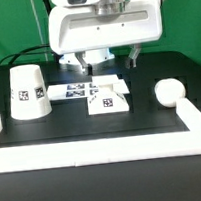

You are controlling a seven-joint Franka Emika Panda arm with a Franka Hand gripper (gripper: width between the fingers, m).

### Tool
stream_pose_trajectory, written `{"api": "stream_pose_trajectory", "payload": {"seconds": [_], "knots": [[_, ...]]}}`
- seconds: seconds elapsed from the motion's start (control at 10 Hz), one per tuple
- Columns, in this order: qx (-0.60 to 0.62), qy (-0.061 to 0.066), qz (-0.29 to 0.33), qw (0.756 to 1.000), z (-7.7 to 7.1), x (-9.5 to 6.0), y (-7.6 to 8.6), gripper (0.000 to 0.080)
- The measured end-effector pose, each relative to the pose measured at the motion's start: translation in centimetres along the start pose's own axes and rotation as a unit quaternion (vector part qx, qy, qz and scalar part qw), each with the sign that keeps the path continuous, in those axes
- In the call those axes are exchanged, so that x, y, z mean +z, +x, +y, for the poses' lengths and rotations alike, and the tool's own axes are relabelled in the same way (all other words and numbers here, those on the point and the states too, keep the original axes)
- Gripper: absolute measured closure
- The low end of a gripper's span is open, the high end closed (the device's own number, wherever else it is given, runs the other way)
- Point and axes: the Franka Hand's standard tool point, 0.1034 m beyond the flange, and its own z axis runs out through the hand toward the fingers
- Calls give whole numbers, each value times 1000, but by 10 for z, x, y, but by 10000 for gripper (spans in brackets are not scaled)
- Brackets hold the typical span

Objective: Assemble lamp

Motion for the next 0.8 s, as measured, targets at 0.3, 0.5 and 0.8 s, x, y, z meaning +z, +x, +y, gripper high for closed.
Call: {"api": "stream_pose_trajectory", "payload": {"seconds": [0.3, 0.5, 0.8], "knots": [[75, 15, -15, 997, 0, 10, -22, 100], [72, 15, -19, 997, 1, 14, -36, 100], [71, 15, -19, 997, 0, 15, -34, 100]]}}
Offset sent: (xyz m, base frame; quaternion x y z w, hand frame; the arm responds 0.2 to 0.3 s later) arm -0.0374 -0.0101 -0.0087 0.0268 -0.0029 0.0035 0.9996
